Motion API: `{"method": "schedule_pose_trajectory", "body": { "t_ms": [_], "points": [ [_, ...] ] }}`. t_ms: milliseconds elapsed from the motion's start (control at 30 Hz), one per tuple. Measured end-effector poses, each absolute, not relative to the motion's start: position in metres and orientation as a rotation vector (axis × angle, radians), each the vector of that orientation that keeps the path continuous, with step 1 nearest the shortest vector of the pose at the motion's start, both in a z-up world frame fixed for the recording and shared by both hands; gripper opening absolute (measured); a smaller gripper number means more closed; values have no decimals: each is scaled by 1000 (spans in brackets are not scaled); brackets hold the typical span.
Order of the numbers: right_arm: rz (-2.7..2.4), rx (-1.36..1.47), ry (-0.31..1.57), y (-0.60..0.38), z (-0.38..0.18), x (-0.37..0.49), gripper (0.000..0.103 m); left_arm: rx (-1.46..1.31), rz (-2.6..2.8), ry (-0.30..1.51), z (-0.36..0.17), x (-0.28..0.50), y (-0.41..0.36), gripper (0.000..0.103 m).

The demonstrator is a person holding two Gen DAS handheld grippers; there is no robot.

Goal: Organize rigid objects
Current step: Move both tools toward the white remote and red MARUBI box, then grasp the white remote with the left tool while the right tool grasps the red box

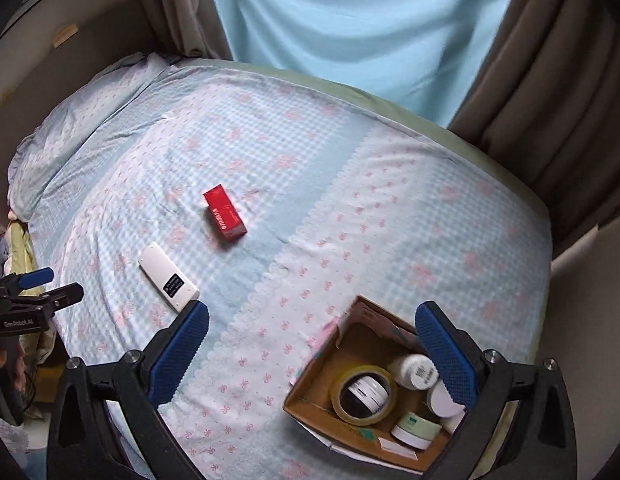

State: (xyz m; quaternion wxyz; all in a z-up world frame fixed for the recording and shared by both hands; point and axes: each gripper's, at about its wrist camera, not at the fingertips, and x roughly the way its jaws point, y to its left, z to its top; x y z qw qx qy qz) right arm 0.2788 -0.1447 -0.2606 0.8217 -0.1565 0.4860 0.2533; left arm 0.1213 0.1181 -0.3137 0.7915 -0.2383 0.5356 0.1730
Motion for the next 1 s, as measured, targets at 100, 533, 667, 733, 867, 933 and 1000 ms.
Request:
{"method": "schedule_pose_trajectory", "body": {
  "t_ms": [100, 533, 667, 733, 867, 933, 1000],
  "points": [
    [613, -364, 1080, -106, -272, 308, 103, -635, 450, 1160, -342, 131, 135, 103],
    [823, -715, 1263, 64, -391, 393, 103, -1036, 891, 1244, -484, 182, 181, 101],
    [868, -812, 1292, 96, -434, 402, 103, -1193, 979, 1281, -529, 179, 187, 92],
    [884, -845, 1306, 107, -453, 407, 103, -1245, 1006, 1255, -539, 178, 189, 92],
    [905, -891, 1335, 125, -483, 411, 103, -1214, 1048, 1299, -550, 188, 187, 91],
    [907, -906, 1346, 131, -495, 413, 102, -1179, 1055, 1319, -552, 193, 184, 91],
    [907, -912, 1361, 135, -504, 414, 95, -1167, 1065, 1318, -552, 199, 180, 91]
  ]
}}
